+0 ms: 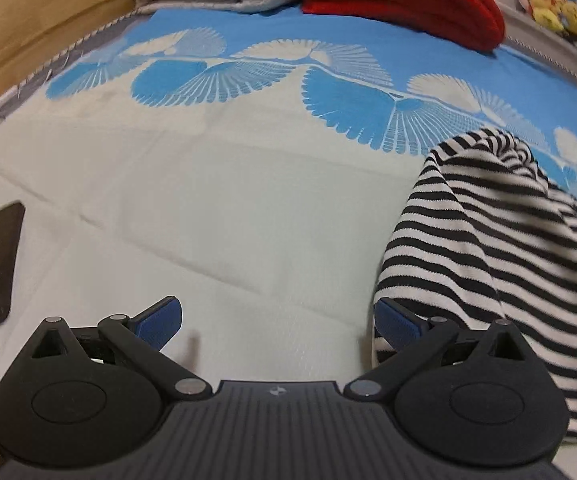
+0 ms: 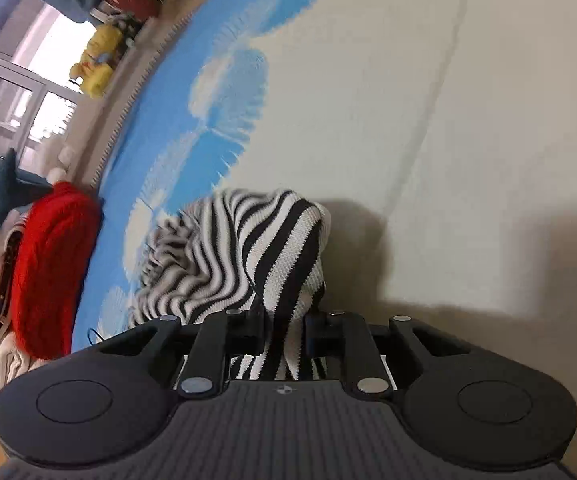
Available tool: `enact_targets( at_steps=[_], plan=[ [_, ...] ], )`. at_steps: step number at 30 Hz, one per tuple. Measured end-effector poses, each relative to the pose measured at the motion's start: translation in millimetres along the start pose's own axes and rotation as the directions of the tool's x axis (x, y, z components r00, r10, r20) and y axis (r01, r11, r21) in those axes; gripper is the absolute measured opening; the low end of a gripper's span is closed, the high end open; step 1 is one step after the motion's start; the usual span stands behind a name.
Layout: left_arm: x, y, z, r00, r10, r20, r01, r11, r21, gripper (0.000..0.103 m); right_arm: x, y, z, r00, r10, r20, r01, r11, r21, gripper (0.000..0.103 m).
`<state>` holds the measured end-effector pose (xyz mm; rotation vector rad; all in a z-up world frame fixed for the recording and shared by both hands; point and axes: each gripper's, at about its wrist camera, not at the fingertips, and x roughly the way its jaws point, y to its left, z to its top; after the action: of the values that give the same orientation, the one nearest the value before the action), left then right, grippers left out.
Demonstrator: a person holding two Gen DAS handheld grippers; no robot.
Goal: Fold small clothes
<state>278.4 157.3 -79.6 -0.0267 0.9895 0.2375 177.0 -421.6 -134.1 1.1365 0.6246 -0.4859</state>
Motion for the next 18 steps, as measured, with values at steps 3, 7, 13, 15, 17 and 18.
enact_targets(
  at_steps=[3,7,13,15,17,18],
  plan=[
    [0.2,-7.7,-3.7,1.000,0.019,0.013,-0.020,0.998,0.052,0.103,-12.0,-4.3,10.3,0.997,-0.019,0.072,0.015,0.998,0.056,0.016],
    [5.0,-11.6,-6.7,1.000,0.014,-0.015,-0.013,0.996,0.085,0.103,-9.4,-10.5,11.6,0.977,-0.161,0.139,0.156,0.987,0.047,0.016],
    [14.2,0.9,-1.6,0.998,0.049,-0.043,-0.049,0.999,-0.014,0.103,-20.9,49.1,-14.2,0.952,-0.121,0.282,0.192,0.951,-0.240,0.017],
    [23.8,5.1,-3.8,0.993,0.045,-0.105,-0.050,0.998,-0.041,0.103,-35.8,101.9,-44.2,0.938,0.009,0.345,0.165,0.867,-0.471,0.017],
    [28.9,13.0,-4.4,0.988,-0.015,-0.154,0.000,0.995,-0.097,0.103,-45.4,155.0,-82.5,0.931,0.149,0.334,0.124,0.731,-0.672,0.017],
    [29.2,18.0,-3.8,0.987,-0.029,-0.161,0.009,0.993,-0.122,0.103,-50.6,184.8,-115.5,0.929,0.231,0.291,0.093,0.614,-0.784,0.017]
  ],
)
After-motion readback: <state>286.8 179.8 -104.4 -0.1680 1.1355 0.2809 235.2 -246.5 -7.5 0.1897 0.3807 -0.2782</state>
